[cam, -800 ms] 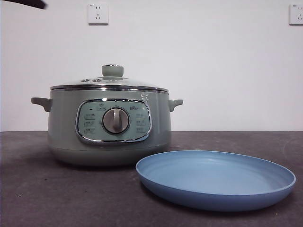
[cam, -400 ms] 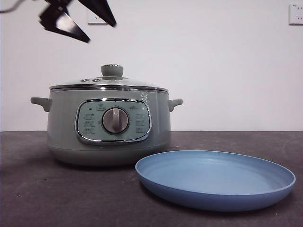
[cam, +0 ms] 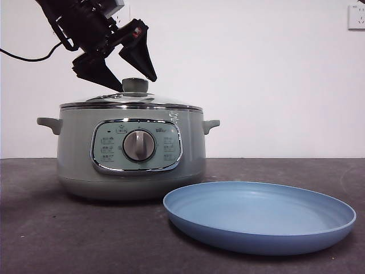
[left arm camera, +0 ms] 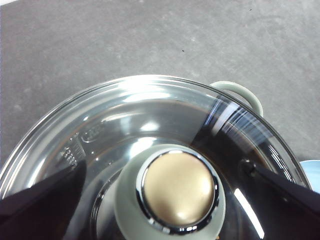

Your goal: Take the potato out from the steamer,put the potato on the plate,close the lid

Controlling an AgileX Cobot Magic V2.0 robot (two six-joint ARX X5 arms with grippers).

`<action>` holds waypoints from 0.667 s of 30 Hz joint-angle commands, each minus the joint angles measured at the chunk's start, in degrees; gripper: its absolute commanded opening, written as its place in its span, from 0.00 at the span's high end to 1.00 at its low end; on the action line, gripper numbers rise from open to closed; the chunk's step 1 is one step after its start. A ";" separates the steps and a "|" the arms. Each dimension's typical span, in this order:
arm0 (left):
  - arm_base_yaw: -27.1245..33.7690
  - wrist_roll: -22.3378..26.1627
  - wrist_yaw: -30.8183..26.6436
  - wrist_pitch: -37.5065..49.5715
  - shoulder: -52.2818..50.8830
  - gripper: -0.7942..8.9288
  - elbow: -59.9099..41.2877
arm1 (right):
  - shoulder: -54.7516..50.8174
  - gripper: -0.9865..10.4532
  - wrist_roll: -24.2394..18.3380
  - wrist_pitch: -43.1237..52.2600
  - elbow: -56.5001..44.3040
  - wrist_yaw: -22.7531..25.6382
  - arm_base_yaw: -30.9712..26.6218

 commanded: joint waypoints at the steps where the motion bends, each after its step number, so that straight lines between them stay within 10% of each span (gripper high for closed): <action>1: -0.70 0.94 -1.44 0.55 0.66 0.24 0.04 | 0.24 0.32 0.31 0.31 0.07 0.00 0.15; 5: -0.94 0.94 -1.18 -1.03 1.07 0.27 0.04 | 0.28 0.32 0.31 0.57 0.07 0.00 0.15; 20: -1.14 0.63 -1.01 -2.29 1.07 0.93 0.04 | 0.28 0.32 0.28 1.03 0.07 0.00 0.15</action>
